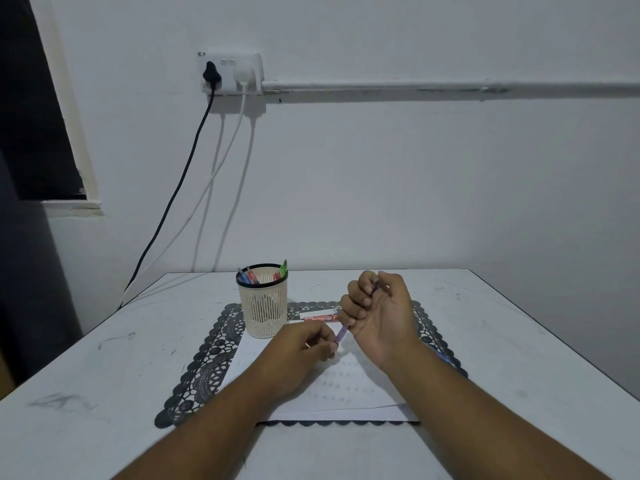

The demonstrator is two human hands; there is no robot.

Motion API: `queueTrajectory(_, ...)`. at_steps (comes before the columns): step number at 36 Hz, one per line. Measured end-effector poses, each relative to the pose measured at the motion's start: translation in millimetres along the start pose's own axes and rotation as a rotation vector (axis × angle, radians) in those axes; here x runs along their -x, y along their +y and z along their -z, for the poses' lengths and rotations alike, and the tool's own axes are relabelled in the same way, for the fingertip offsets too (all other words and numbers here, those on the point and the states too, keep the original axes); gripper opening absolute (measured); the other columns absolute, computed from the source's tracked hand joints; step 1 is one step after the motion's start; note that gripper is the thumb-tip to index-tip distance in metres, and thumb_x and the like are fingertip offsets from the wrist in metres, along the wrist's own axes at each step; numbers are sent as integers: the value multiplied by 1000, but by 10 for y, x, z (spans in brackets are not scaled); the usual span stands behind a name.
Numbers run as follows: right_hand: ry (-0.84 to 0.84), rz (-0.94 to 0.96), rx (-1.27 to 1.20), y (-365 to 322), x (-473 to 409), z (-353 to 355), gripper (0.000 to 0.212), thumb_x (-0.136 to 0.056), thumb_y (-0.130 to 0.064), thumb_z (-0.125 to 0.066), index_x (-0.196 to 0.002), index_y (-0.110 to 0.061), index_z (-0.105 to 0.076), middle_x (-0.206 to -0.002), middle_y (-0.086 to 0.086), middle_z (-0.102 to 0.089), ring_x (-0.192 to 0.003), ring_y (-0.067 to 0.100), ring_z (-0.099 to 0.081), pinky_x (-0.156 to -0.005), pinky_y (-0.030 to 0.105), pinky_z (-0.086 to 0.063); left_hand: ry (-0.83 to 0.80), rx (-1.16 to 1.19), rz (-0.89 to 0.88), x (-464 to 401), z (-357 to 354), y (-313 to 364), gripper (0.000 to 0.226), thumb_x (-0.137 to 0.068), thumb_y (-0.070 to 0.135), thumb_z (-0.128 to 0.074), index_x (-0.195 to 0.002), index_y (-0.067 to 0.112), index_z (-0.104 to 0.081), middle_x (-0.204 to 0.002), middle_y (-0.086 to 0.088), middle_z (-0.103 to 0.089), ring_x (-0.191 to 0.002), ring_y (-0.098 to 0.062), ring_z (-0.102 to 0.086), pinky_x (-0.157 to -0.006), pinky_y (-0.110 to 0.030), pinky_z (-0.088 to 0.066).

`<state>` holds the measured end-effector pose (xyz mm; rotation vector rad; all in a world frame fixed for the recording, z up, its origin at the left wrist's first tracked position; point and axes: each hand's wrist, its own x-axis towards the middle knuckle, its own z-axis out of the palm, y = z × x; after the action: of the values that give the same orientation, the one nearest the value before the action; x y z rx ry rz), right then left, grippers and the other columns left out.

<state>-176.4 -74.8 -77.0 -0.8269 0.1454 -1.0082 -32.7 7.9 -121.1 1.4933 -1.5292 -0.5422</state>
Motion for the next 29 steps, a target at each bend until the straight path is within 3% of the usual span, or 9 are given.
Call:
queueTrajectory(2,-19,3,0,-10,6,-6,23,-84,-27,-41,-63,-18,-37,-62,0,-22,-55,16,-13,-54,32,-15,3,18,5,6,5,12,20,-94,7,-68,-79,20,-70,-77,-7,-70,-67,-6,-54,-64,-18,-42)
queueTrajectory(11,-58,2,-12,-25,10,20,25,-85,-28,-41,-63,-17,-35,-62,0,-20,-55,16,-11,-54,32,-14,-35,247,56,23,-17,31,14,-97,-3,-62,-86,0,-69,-73,-7,-67,-65,-8,-59,-63,-16,-47)
queueTrajectory(18,-159,-2,84,-1,36,15,26,-89,-27,-42,-66,-16,-36,-62,1,-21,-57,17,-12,-56,35,-13,-72,216,58,43,6,-3,11,-97,-6,-62,-87,-4,-67,-73,-11,-65,-66,-11,-59,-65,-18,-48)
queueTrajectory(21,-264,25,291,92,103,-68,28,-90,-30,-41,-66,-16,-38,-64,3,-20,-60,18,-13,-58,35,-13,-88,143,18,54,53,-31,19,-94,-1,-65,-80,12,-66,-76,-9,-59,-74,-17,-53,-75,-27,-48)
queueTrajectory(24,-360,59,430,192,153,-157,30,-93,-27,-37,-65,-17,-40,-64,2,-24,-60,18,-14,-58,36,-13,-94,-53,-44,7,127,-79,18,-92,13,-71,-82,29,-70,-81,6,-70,-76,-9,-59,-76,-28,-48)
queueTrajectory(29,-316,72,369,138,148,-165,30,-92,-29,-38,-64,-18,-40,-63,1,-24,-60,18,-13,-57,33,-15,-40,-55,-119,-21,144,-29,26,-91,7,-73,-74,26,-65,-73,9,-64,-69,-8,-55,-66,-24,-45)
